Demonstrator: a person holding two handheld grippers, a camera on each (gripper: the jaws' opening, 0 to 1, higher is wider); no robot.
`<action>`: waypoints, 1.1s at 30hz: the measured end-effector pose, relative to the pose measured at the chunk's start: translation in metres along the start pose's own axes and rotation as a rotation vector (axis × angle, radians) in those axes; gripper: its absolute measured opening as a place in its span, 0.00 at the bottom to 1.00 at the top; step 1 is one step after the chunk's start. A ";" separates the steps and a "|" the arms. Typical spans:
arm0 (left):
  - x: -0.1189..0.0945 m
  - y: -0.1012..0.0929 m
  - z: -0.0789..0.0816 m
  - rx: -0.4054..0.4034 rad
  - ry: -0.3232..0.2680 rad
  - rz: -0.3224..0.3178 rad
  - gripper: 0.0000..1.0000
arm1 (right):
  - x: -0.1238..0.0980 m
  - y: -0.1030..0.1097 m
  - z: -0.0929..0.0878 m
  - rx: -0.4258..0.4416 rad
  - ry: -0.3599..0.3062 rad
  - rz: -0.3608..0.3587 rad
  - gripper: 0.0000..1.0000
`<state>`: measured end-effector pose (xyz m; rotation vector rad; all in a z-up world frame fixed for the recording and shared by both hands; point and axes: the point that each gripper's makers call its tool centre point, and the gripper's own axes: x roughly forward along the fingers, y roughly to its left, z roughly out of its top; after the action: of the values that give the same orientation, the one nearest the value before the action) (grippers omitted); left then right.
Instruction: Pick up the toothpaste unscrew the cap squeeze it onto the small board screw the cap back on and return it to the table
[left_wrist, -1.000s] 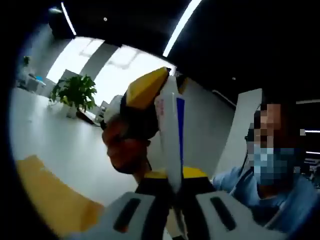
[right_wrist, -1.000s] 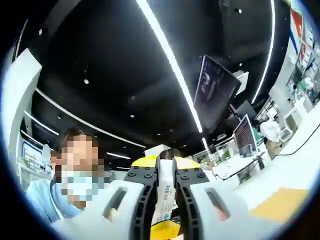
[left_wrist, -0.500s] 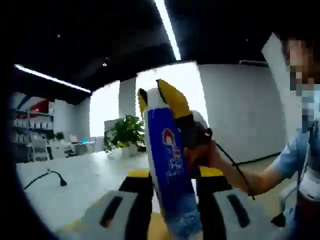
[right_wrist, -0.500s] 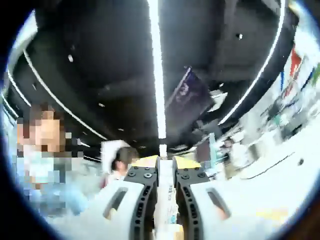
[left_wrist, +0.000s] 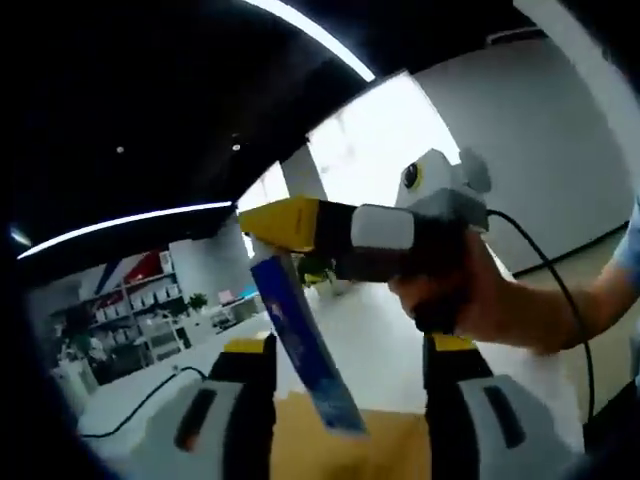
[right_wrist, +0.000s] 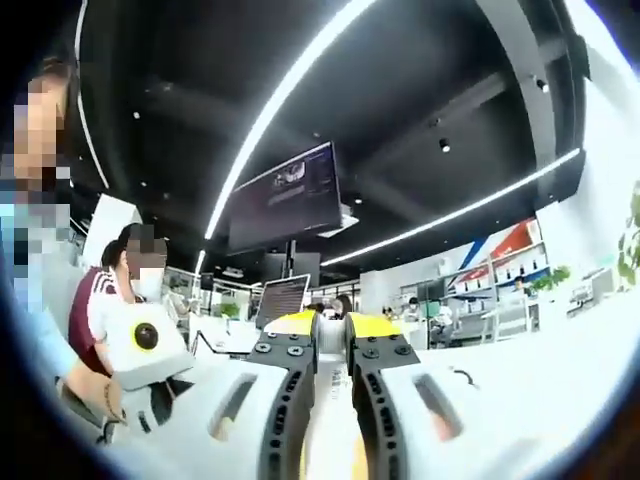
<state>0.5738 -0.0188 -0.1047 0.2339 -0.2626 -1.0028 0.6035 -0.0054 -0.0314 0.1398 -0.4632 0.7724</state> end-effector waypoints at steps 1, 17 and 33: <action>-0.002 0.005 0.001 0.020 0.004 0.035 0.47 | 0.000 0.003 0.001 0.004 -0.012 0.005 0.10; -0.003 0.016 -0.012 -0.060 0.056 0.033 0.28 | -0.001 0.021 0.003 0.086 -0.031 0.098 0.10; -0.017 -0.007 0.032 -0.700 -0.244 -0.552 0.24 | -0.014 0.030 0.039 0.484 -0.204 0.402 0.10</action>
<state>0.5490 -0.0106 -0.0786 -0.4833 -0.0506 -1.6083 0.5605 -0.0042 -0.0038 0.5941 -0.4962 1.2660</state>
